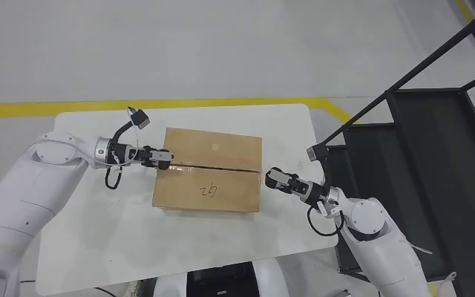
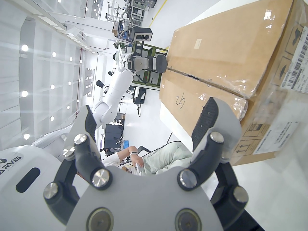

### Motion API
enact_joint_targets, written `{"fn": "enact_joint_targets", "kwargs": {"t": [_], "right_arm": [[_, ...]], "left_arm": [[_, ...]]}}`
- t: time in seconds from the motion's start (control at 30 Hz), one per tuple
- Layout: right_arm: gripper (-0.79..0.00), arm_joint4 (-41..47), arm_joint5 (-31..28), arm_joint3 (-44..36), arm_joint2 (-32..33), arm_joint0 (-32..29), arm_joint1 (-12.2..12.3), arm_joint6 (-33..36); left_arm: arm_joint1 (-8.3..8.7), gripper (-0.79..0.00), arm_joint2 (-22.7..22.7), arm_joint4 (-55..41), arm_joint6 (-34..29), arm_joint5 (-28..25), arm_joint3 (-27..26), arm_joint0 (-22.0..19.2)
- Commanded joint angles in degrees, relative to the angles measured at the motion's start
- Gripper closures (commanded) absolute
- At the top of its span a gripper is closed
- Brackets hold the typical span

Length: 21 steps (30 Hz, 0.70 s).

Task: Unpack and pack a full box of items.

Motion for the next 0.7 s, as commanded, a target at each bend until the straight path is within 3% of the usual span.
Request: {"fn": "enact_joint_targets", "kwargs": {"t": [0.0, 0.67], "right_arm": [[-0.785, 0.3, -0.1, 0.1, -0.1, -0.1, 0.0, -0.1], [-0.785, 1.8, -1.6, 1.0, 0.2, -0.6, 0.1, 0.0]], "left_arm": [[-0.24, -0.785, 0.5, 0.8, -0.2, 0.2, 0.2, -0.4], [-3.1, -0.785, 4.6, 1.7, -0.9, 0.9, 2.3, -2.5]]}}
